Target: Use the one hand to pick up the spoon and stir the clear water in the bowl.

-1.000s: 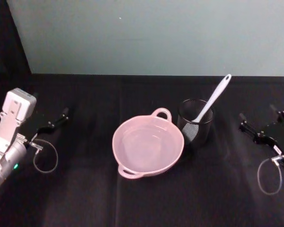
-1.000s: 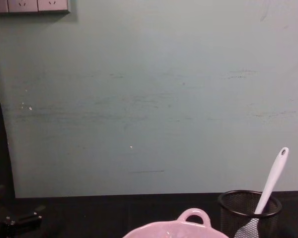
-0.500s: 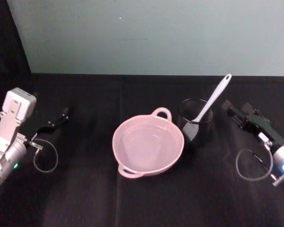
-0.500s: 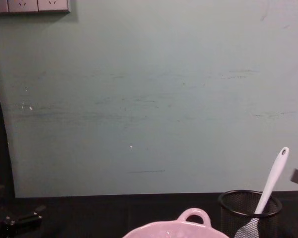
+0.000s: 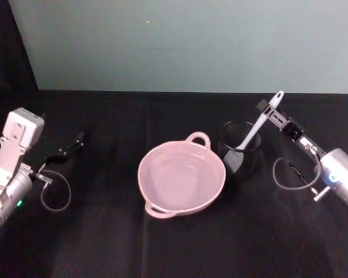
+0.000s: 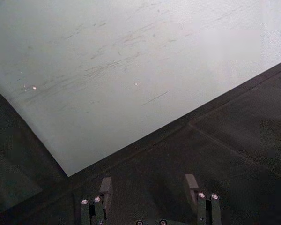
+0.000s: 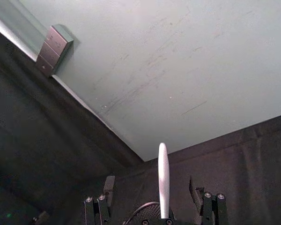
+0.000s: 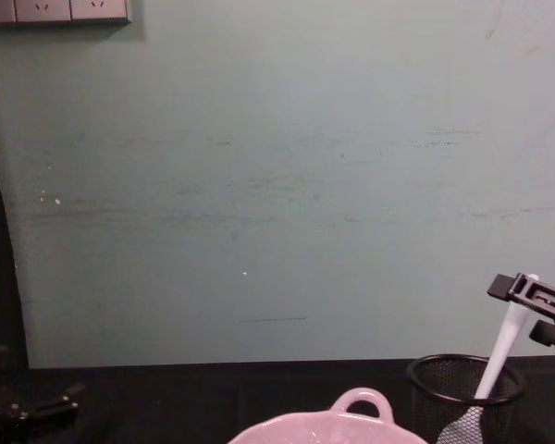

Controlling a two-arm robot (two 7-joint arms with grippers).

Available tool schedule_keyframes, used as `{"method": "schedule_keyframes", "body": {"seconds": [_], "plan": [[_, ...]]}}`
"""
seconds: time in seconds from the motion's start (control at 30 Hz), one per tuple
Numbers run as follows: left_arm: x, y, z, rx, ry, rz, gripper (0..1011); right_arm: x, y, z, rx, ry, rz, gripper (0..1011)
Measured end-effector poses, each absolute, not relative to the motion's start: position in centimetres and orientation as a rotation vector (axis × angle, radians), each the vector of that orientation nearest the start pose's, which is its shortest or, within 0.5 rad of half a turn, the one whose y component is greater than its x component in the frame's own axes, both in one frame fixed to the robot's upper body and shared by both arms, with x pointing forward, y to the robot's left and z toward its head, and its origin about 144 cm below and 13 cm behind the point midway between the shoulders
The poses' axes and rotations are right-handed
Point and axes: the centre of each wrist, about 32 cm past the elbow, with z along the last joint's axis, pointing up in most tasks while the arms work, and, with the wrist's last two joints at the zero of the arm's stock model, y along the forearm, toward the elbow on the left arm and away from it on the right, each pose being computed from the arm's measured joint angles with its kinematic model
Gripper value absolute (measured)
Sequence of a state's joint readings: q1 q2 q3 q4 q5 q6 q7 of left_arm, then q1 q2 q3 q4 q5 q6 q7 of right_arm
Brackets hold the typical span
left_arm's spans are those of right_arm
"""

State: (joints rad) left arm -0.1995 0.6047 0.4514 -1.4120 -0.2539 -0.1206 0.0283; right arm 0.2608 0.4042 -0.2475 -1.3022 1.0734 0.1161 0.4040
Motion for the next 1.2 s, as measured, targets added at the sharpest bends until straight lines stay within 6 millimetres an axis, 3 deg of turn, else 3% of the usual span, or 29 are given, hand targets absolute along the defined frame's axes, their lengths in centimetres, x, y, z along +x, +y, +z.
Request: {"method": "schedule_keyframes", "body": {"seconds": [0.2, 0.4, 0.53, 0.67, 0.87, 1.0, 1.2], "plan": [[48.86, 30.97, 113.98, 0.304, -0.285, 1.248, 1011, 52.9, -30.53, 114.8, 0.431, 0.533, -1.007, 908], [48.86, 30.97, 113.98, 0.304, -0.285, 1.248, 1011, 52.95, -30.77, 114.59, 0.447, 0.529, -1.009, 706], [48.86, 30.97, 113.98, 0.304, -0.285, 1.248, 1011, 52.99, -30.99, 114.49, 0.46, 0.534, -1.004, 624], [48.86, 30.97, 113.98, 0.304, -0.285, 1.248, 1011, 53.01, -31.15, 114.37, 0.471, 0.545, -0.997, 453], [48.86, 30.97, 113.98, 0.304, -0.285, 1.248, 1011, 53.03, -31.16, 114.32, 0.475, 0.553, -0.991, 301], [48.86, 30.97, 113.98, 0.304, -0.285, 1.248, 1011, 53.02, -31.19, 114.36, 0.474, 0.548, -0.988, 137], [48.86, 30.97, 113.98, 0.304, -0.285, 1.248, 1011, 52.73, -31.13, 115.07, 0.465, 0.493, -0.983, 96]]}}
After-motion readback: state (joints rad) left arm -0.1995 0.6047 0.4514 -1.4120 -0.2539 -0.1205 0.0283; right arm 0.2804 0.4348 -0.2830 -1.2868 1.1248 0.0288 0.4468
